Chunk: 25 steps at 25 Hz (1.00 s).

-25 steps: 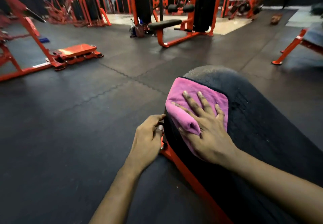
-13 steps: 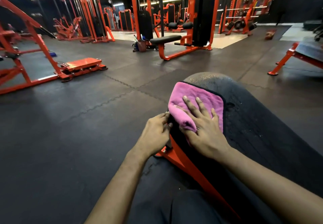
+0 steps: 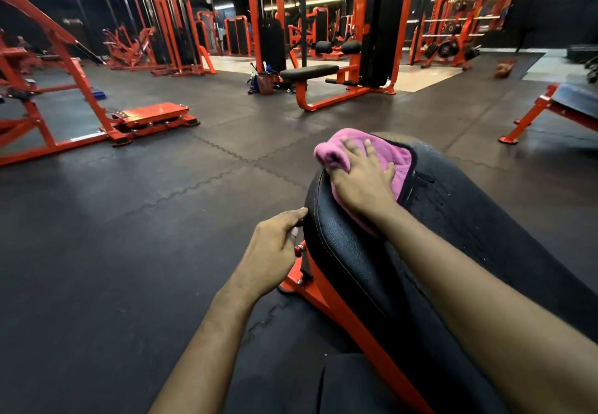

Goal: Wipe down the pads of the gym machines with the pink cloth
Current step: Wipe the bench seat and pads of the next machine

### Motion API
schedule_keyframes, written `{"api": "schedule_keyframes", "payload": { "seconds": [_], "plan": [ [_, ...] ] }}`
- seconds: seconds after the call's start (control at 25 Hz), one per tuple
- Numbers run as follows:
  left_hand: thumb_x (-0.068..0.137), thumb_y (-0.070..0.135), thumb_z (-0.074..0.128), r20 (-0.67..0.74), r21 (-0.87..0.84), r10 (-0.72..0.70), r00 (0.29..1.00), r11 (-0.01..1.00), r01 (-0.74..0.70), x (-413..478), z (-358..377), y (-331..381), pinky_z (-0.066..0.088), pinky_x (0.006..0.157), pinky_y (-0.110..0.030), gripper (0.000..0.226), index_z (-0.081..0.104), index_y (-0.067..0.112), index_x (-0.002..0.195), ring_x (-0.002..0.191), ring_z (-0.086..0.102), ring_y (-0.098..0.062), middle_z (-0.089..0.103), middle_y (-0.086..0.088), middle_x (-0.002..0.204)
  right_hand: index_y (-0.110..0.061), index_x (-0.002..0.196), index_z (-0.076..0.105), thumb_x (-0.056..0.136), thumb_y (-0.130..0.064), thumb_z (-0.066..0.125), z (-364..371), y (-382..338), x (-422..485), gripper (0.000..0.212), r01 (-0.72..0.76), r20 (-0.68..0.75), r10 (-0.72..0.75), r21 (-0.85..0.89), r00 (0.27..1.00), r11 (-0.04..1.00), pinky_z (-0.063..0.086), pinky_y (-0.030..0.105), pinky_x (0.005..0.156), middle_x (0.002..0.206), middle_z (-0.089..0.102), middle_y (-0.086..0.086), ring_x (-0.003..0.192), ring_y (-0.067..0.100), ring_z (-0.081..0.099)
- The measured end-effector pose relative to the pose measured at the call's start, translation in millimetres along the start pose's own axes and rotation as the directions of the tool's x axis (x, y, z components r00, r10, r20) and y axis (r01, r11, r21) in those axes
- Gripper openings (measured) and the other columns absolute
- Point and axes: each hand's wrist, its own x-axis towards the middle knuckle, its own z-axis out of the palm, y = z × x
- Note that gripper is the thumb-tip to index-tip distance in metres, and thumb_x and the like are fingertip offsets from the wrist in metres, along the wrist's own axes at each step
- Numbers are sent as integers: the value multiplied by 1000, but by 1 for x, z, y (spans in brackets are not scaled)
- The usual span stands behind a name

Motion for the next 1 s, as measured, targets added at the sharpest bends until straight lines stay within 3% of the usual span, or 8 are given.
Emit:
{"api": "schedule_keyframes", "payload": {
  "seconds": [0.08,0.16,0.32,0.48,0.6,0.76,0.84,1.0],
  "plan": [
    [93,-10,46,-16,-6,9,1000,1000,-9,-1,-1,4,43,105,-18,44,65,6,129,119,60,-5,67,-1,128,-39,153,36,86,-45,31,5,9,-27,67,172,32,-171,-30,985,985,0,62,121,166,16,-21,156,13,2],
    [92,-11,46,-56,-11,2,998,1000,-2,7,-3,6,46,97,-14,42,69,8,122,108,63,-2,71,1,118,-41,153,34,88,-45,32,1,21,-20,65,232,57,-231,-27,971,972,1,61,121,165,15,-24,155,8,1],
    [96,-4,46,-116,18,-59,991,998,62,26,-3,10,44,99,-14,39,68,13,125,111,62,-5,69,4,121,-33,153,37,101,-39,41,-6,19,37,52,13,-11,-13,24,1000,1000,4,67,119,164,26,-15,155,16,8],
    [99,19,43,-131,94,-113,985,988,126,46,1,15,48,104,-37,36,65,17,127,119,60,-13,67,3,128,-34,152,39,90,-45,33,0,39,34,64,188,-4,-188,-43,982,981,12,60,120,162,31,-14,154,13,16],
    [93,38,32,-127,126,-186,974,971,202,70,5,29,50,98,-43,48,65,20,122,116,61,-23,67,0,124,-34,146,44,99,-42,40,-7,50,59,48,50,-101,-46,32,994,998,10,60,121,159,37,-13,153,13,18],
    [103,37,30,-34,330,-366,930,874,356,115,24,53,46,89,-43,34,56,13,102,108,57,-42,64,-17,116,-35,143,48,95,-45,40,-5,64,77,50,58,-80,-54,41,995,998,12,61,120,156,40,-13,150,13,23],
    [105,37,28,-12,343,-419,908,851,398,129,37,60,42,90,-44,34,52,13,105,111,54,-45,60,-22,121,-35,140,50,97,-46,37,-8,71,84,46,-45,-111,51,56,992,997,8,58,122,155,42,-10,151,15,23],
    [106,37,26,-50,289,-446,894,850,440,137,52,54,40,91,-46,33,49,14,112,112,53,-46,58,-23,123,-37,132,54,98,-49,38,-10,88,97,40,-53,-133,60,55,989,997,16,56,120,149,48,-7,146,20,32]
  ]
}}
